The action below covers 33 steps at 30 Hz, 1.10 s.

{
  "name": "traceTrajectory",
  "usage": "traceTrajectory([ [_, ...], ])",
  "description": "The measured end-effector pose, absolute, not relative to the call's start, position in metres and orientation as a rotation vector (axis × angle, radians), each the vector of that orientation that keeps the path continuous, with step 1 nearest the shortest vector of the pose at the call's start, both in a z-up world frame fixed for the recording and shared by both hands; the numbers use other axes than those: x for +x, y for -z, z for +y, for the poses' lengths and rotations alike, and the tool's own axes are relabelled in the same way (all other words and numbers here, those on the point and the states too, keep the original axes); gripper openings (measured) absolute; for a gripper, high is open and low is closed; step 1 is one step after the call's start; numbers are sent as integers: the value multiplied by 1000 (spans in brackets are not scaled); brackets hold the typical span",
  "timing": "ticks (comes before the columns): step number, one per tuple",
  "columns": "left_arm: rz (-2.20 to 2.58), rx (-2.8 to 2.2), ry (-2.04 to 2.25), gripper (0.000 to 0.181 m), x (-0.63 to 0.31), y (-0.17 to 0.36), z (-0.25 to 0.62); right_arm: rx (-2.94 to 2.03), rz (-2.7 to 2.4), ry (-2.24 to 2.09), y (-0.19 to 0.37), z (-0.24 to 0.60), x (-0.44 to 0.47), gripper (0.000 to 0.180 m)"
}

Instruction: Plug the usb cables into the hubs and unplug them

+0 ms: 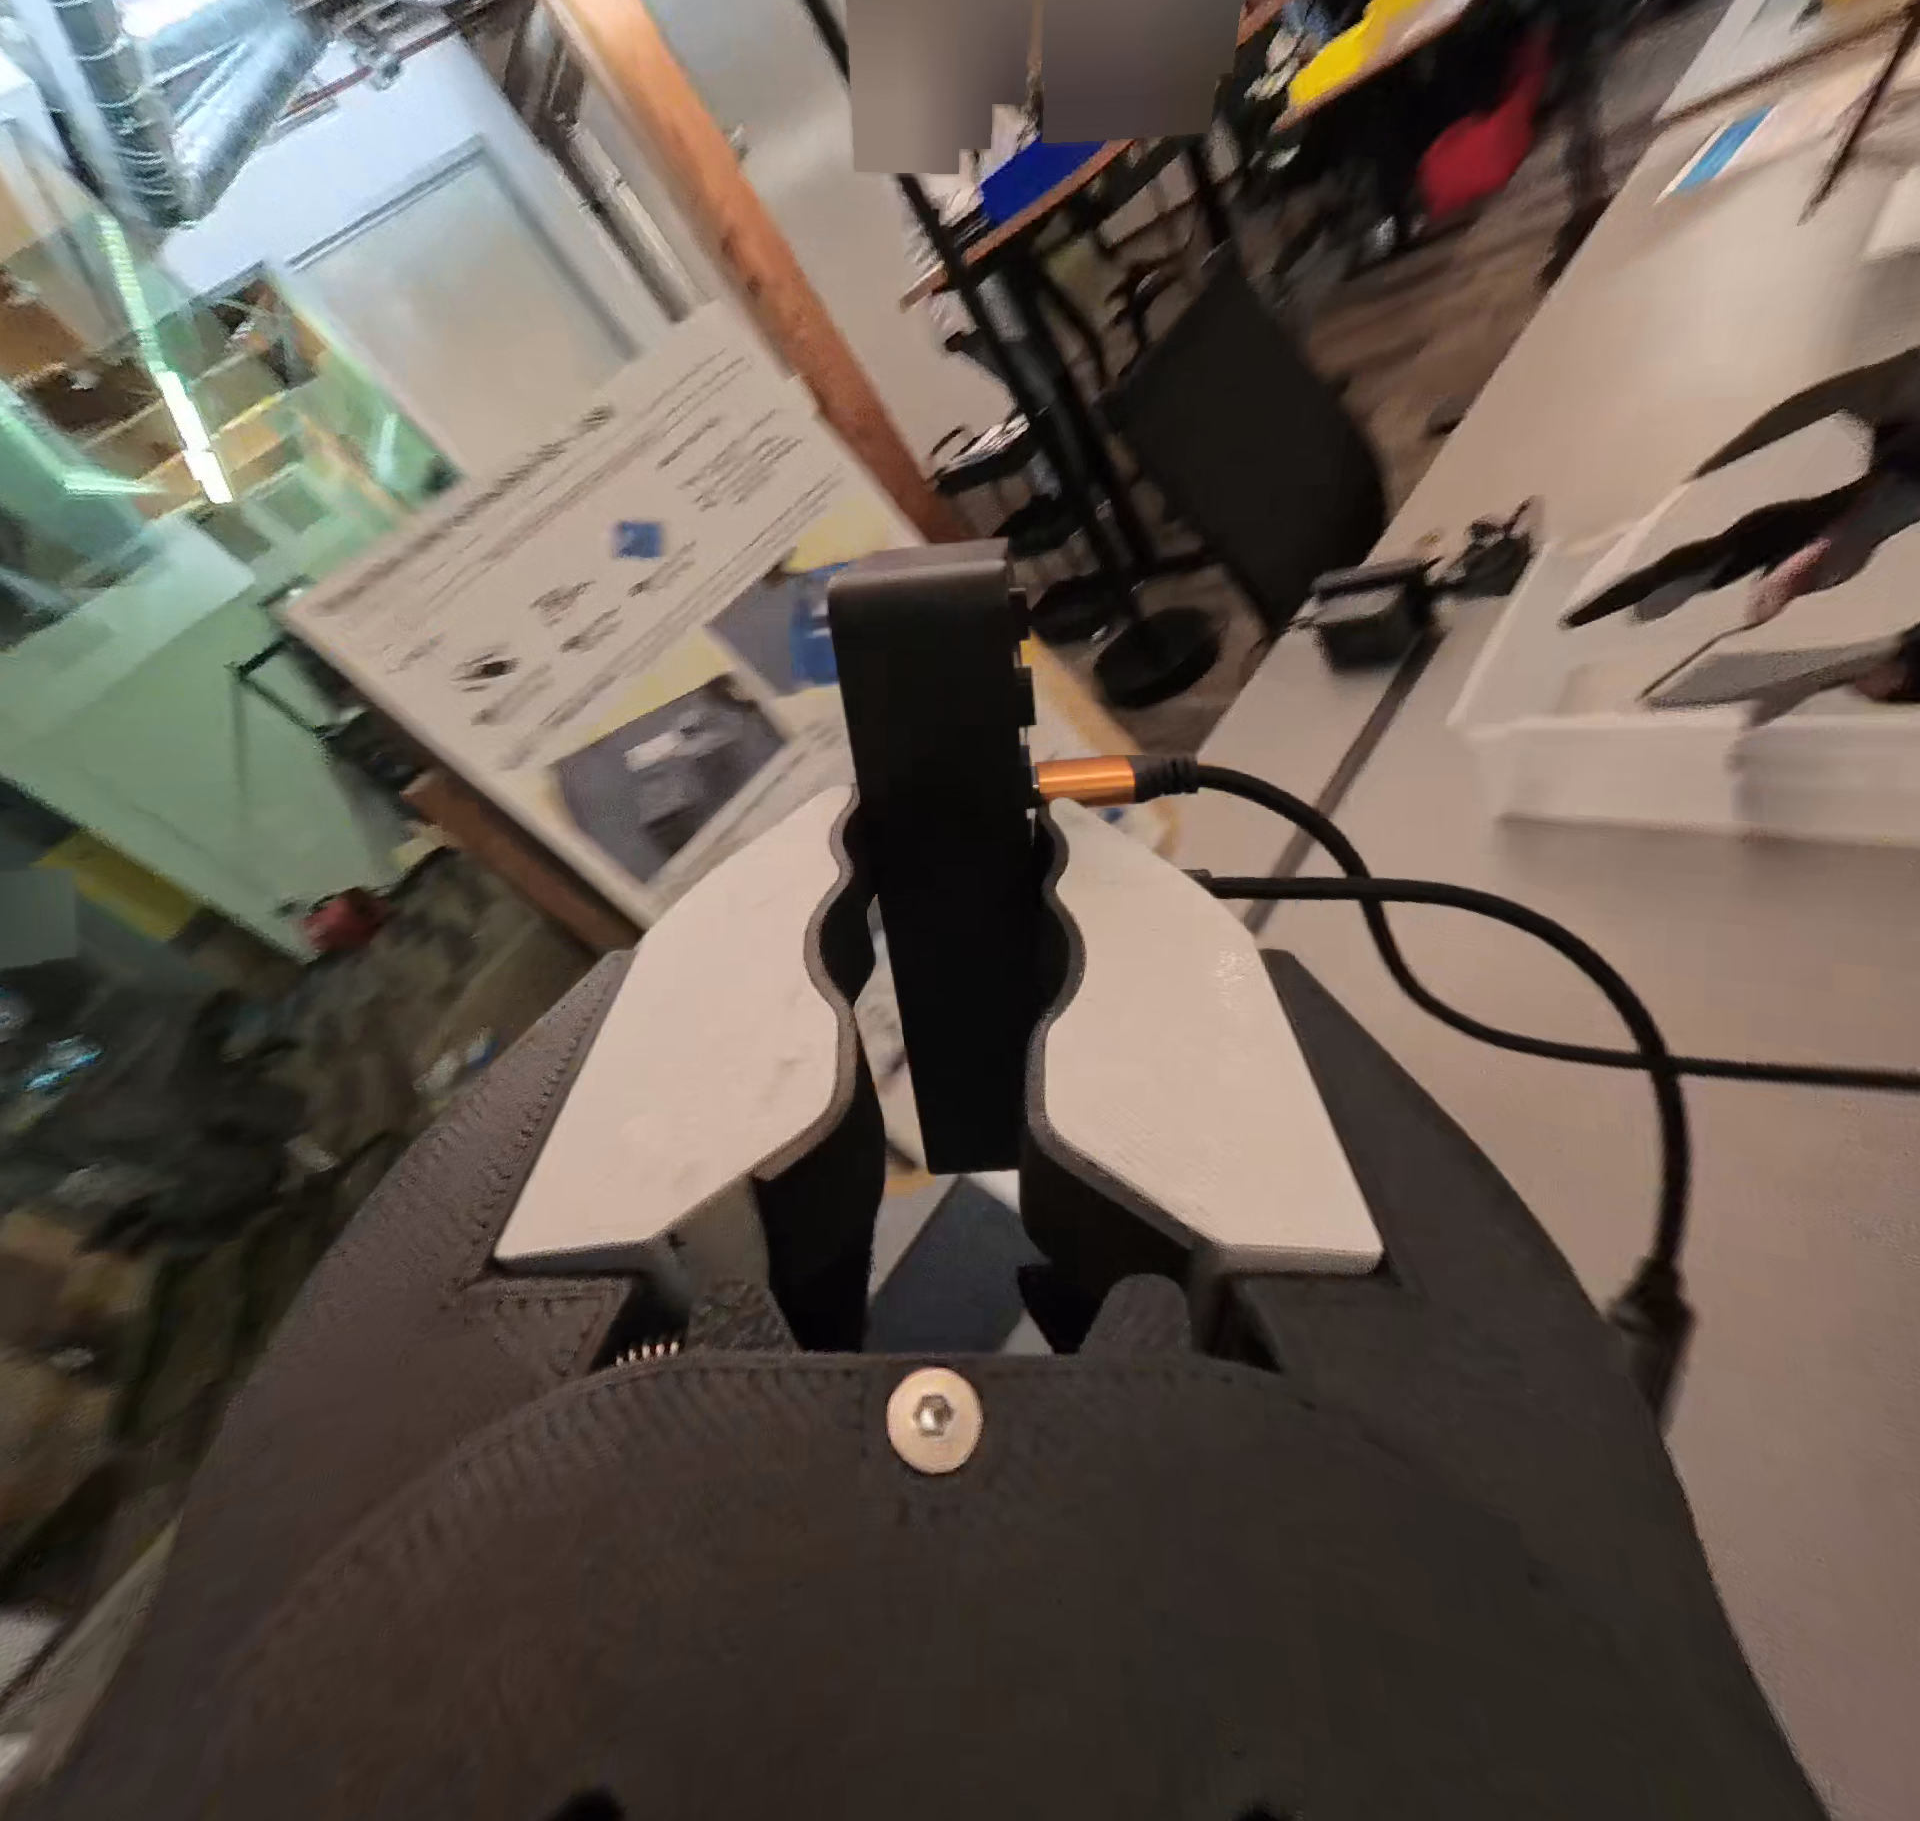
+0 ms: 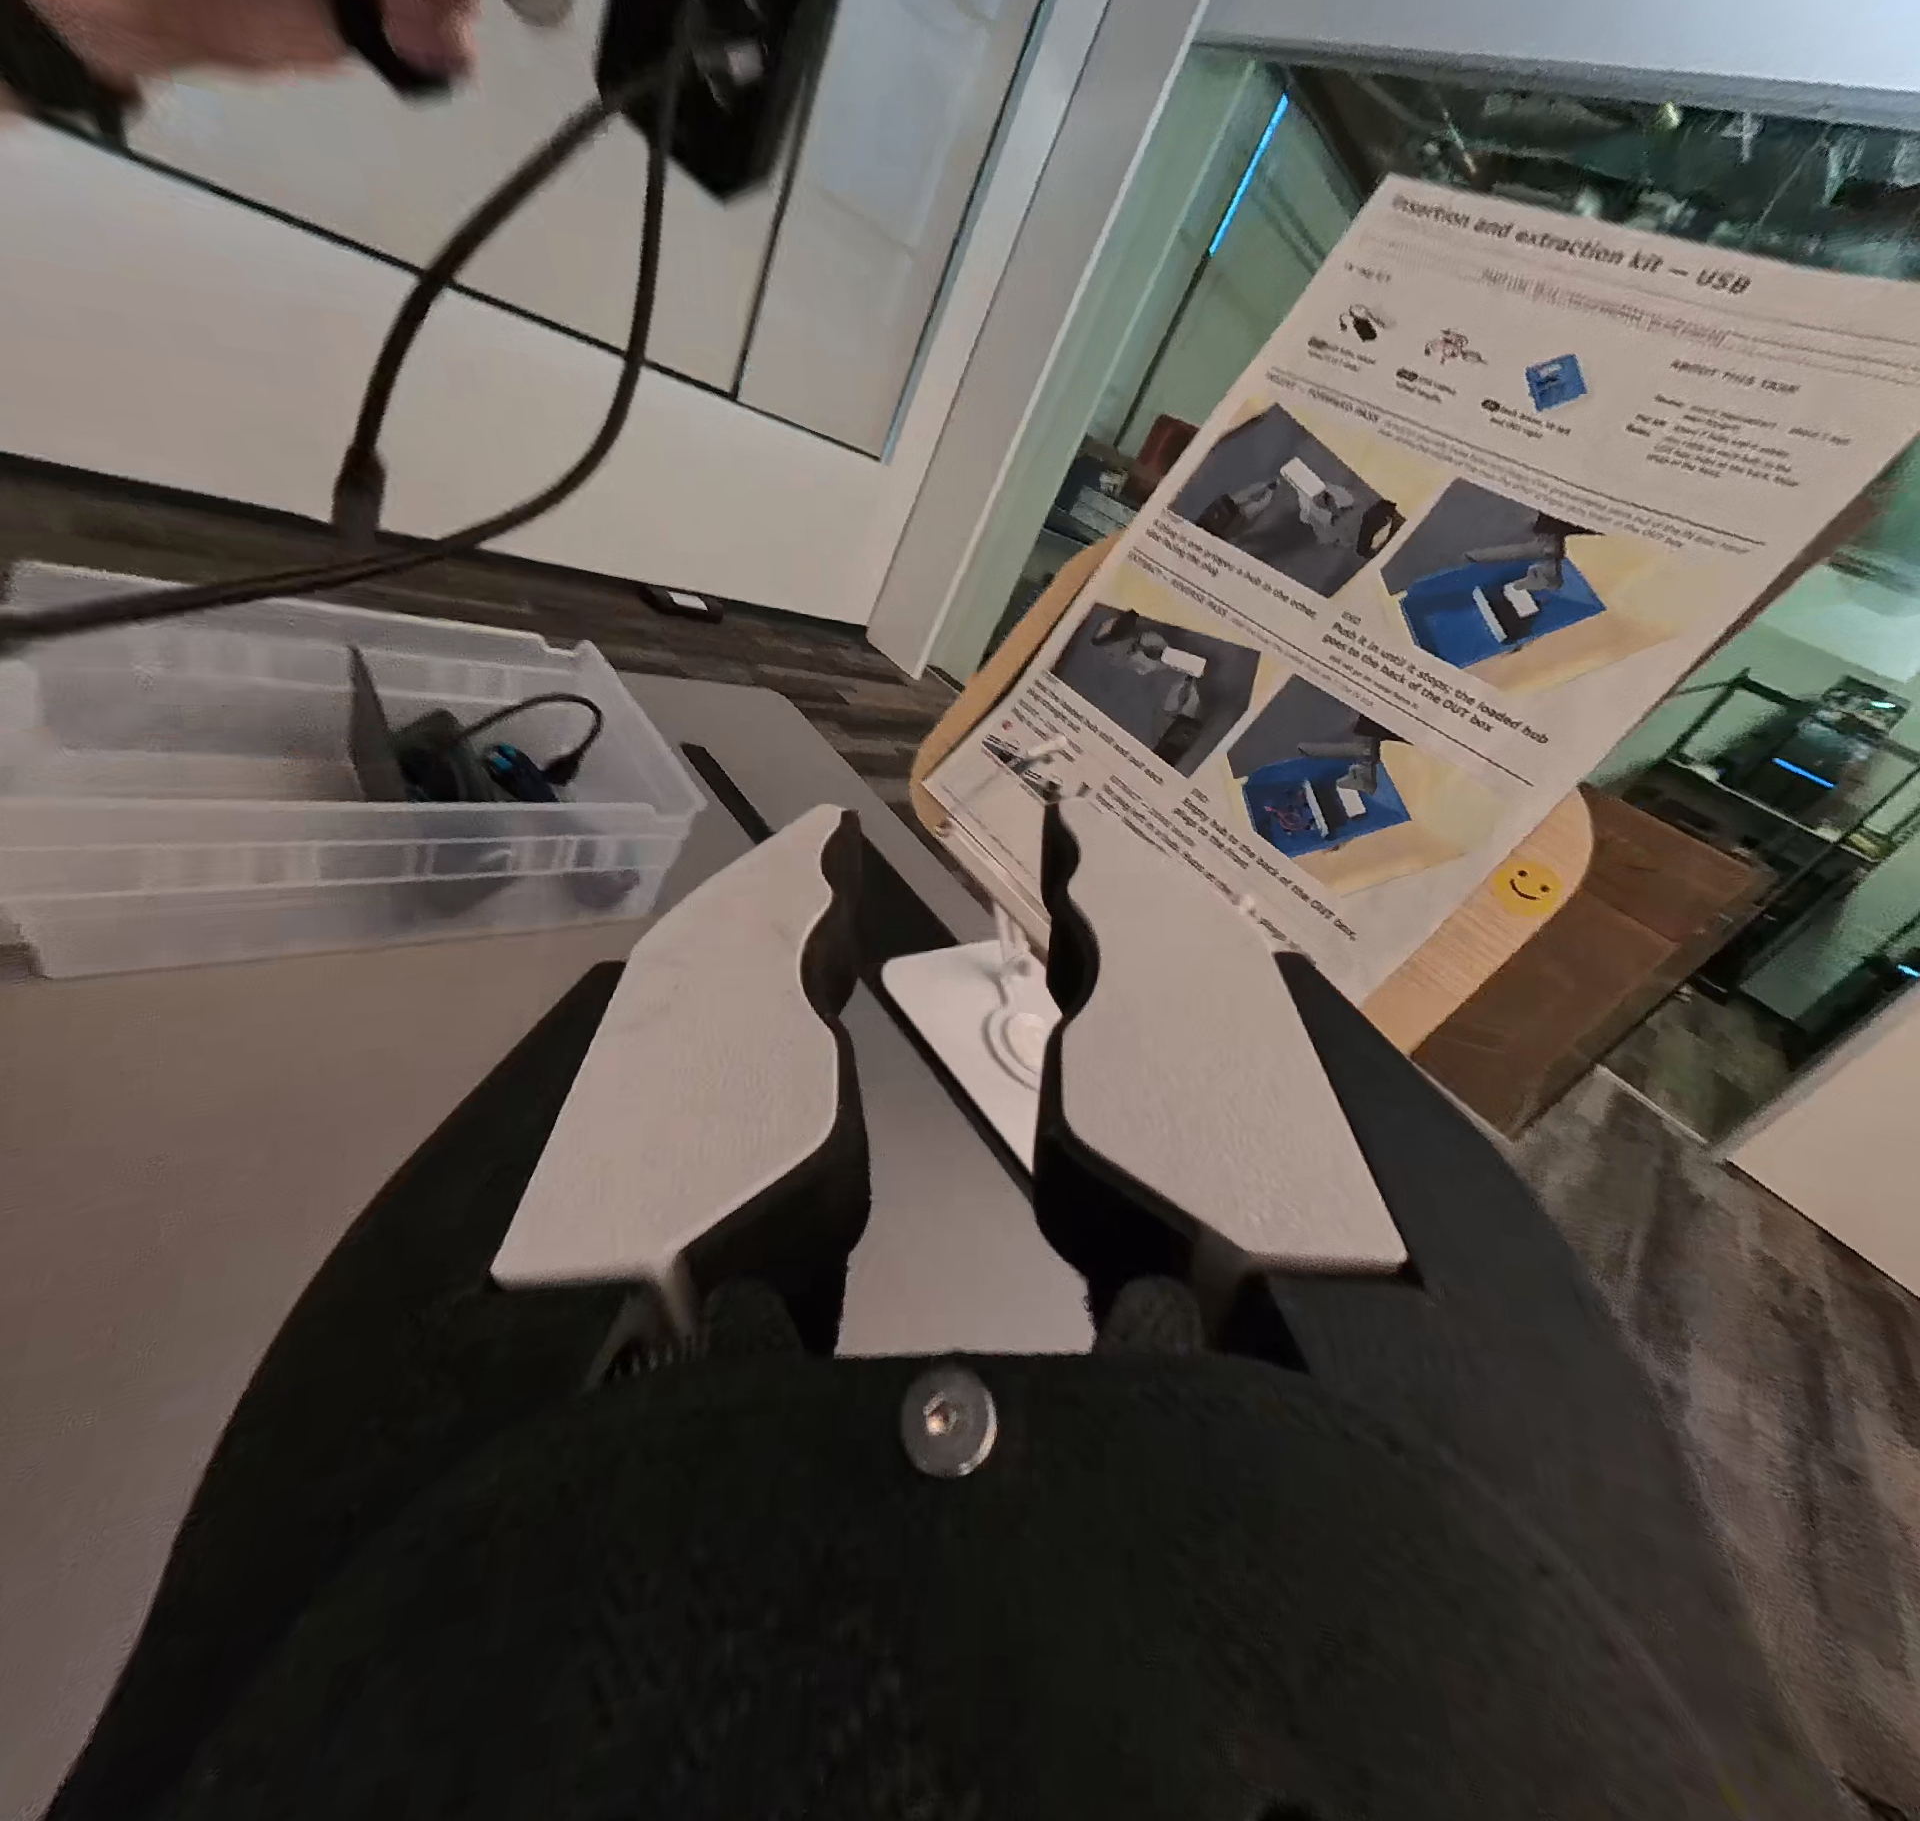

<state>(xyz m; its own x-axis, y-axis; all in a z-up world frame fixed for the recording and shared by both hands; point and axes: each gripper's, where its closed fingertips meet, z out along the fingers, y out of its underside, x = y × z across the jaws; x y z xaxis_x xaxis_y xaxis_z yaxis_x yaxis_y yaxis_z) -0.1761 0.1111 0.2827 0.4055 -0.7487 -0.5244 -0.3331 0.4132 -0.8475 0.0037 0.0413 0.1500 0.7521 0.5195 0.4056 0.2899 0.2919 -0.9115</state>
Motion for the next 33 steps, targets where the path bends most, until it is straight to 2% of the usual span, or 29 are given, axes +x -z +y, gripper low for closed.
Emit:
traceTrajectory([
  [5, 1068, -1157, 673, 27, -97, -203, 75, -1290, -679, -263, -161, 16, 7, 33],
  [9, 969, -1129, 901, 27, -52, -136, 69, -1423, -629, -75, -129, 30, 29, 32],
  [13, 994, -1187, 952, 27, -17, -64, 75, -1476, -599, -356, -104, 37, 18, 33],
  [16, 978, -1233, 1001, 26, -4, -27, 85, -1521, -518, -512, -78, 60, 18, 43],
  [19, 1007, -1292, 1044, 26, 3, 1, 90, -1688, -458, -591, -35, 88, 19, 45],
  [24, 1042, -1329, 1008, 26, 0, 27, 99, -1747, -275, -862, -11, 107, 17, 43],
  [27, 1063, -1359, 957, 26, -2, 34, 107, -1814, -227, -1043, -1, 106, 4, 56],
  [31, 1109, -1378, 888, 27, 0, 46, 111, -1898, -241, -928, 11, 111, -1, 68],
  [33, 1117, -1381, 881, 27, 2, 51, 111, -1946, -249, -784, 21, 116, 4, 57],
])
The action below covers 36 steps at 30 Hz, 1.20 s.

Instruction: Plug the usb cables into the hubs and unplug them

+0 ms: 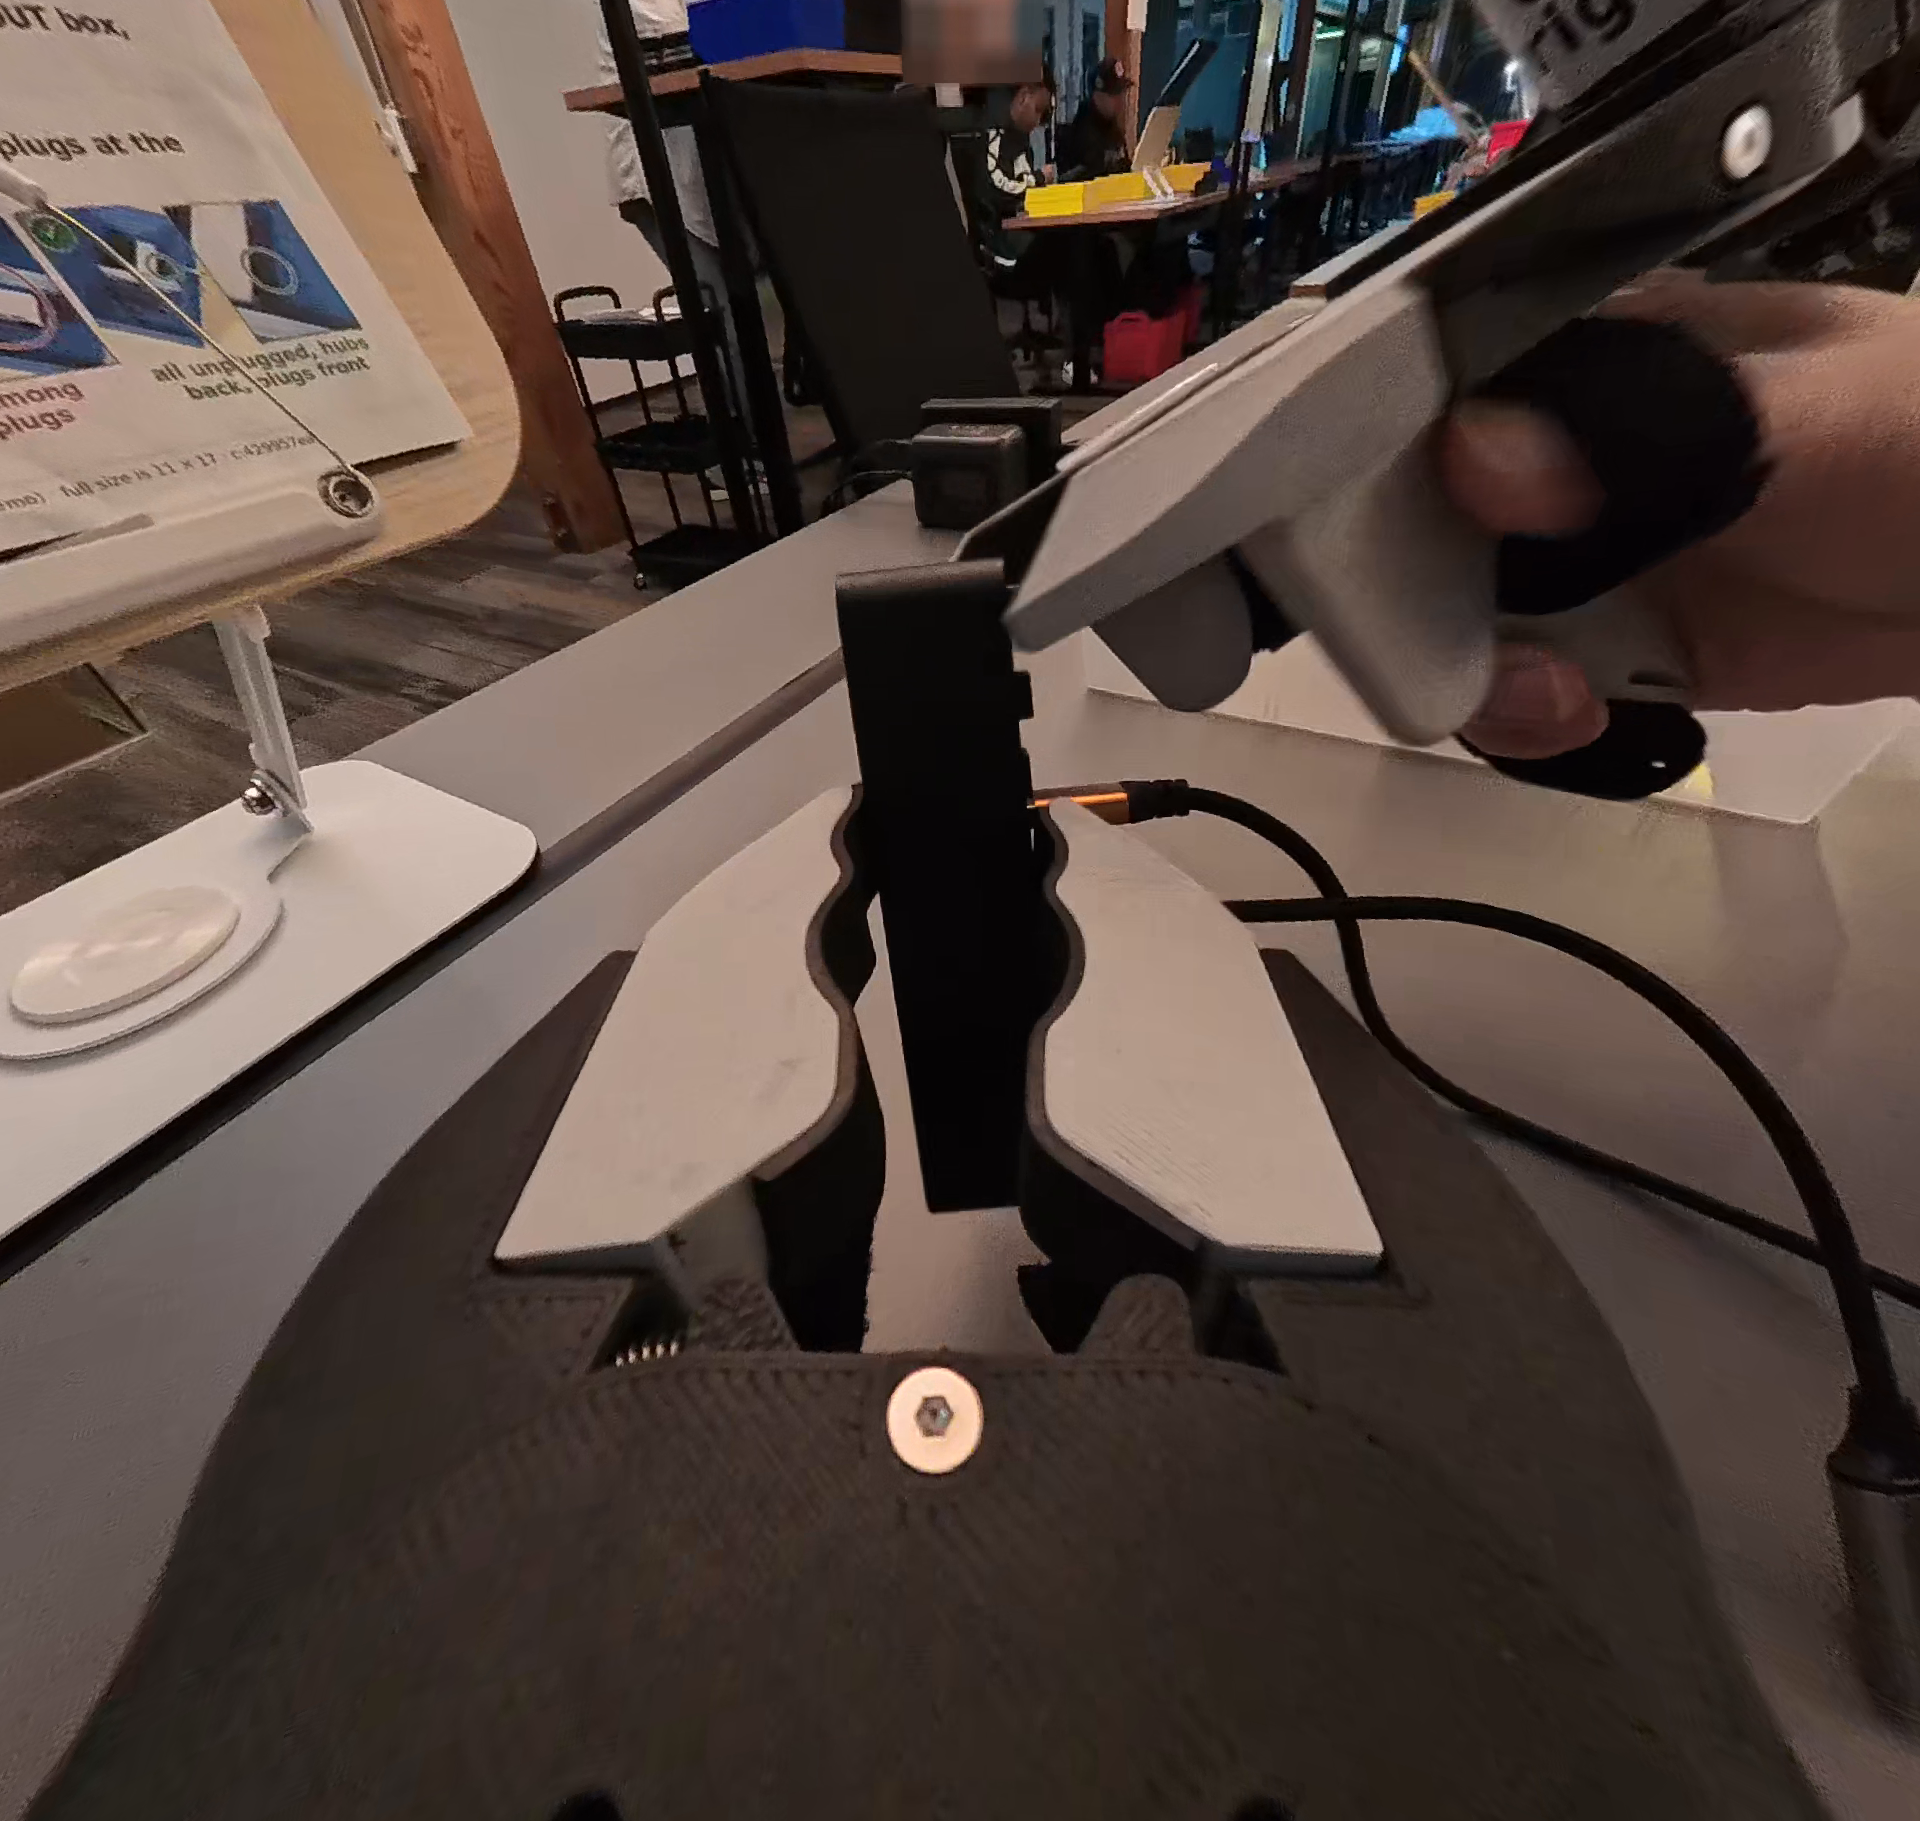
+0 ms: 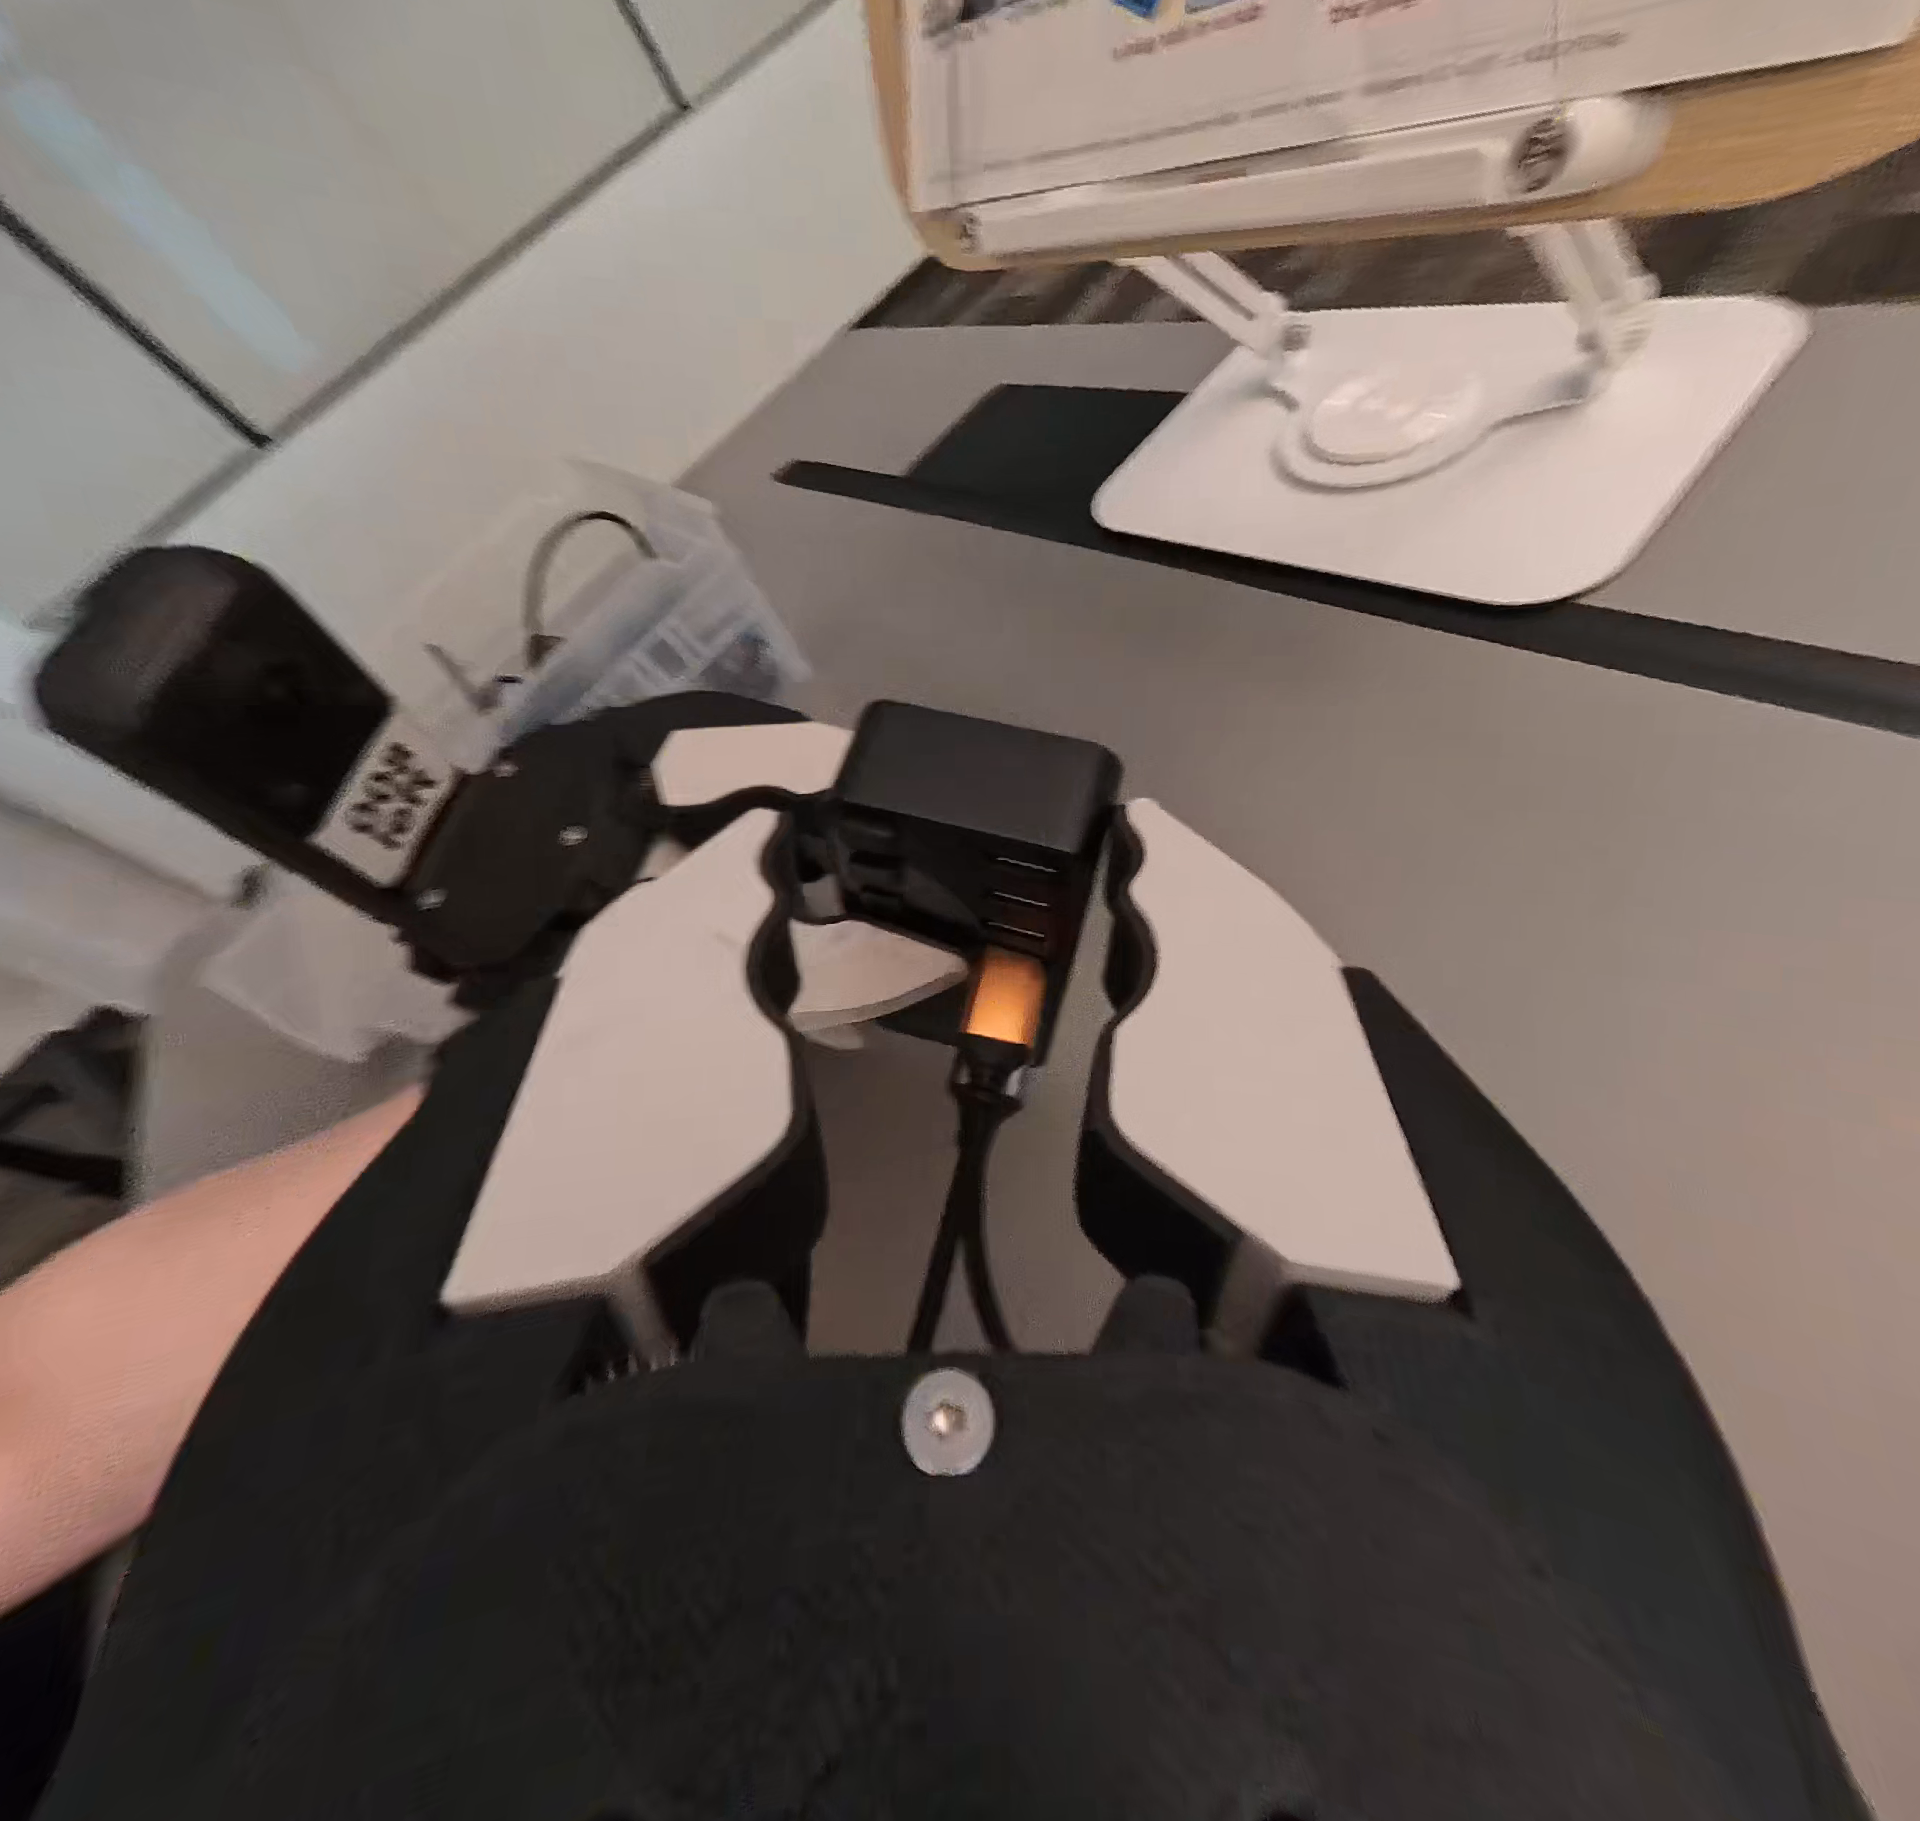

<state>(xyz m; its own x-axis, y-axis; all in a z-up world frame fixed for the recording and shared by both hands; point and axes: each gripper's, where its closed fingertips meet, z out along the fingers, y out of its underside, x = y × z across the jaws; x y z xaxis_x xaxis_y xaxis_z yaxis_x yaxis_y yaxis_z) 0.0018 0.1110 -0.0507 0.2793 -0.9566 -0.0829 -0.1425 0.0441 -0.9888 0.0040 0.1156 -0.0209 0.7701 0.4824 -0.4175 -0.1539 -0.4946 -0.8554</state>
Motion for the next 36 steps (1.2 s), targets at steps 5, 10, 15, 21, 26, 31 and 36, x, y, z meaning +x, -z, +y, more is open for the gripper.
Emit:
traceTrajectory([
  [5, 1143, -1357, 848, 27, 3, 61, 112, -1959, -295, -657, 30, 117, 6, 52],
  [10, 1208, -1433, 802, 28, 4, 78, 113, -1999, -404, -494, 43, 117, 5, 52],
  [15, 1248, -1514, 820, 29, 0, 88, 111, -2012, -452, -435, 50, 118, 0, 52],
  [21, 1338, -1543, 849, 35, -7, 96, 105, -2013, -511, -422, 56, 115, -6, 53],
  [26, 1392, -1575, 826, 45, -21, 91, 105, -2022, -546, -421, 58, 112, -12, 53],
  [31, 1374, -1571, 900, 57, -25, 78, 101, -2004, -507, -542, 47, 107, -11, 53],
  [36, 1256, -1583, 1033, 58, -28, 64, 105, -1702, -489, -574, -14, 96, 1, 50],
])
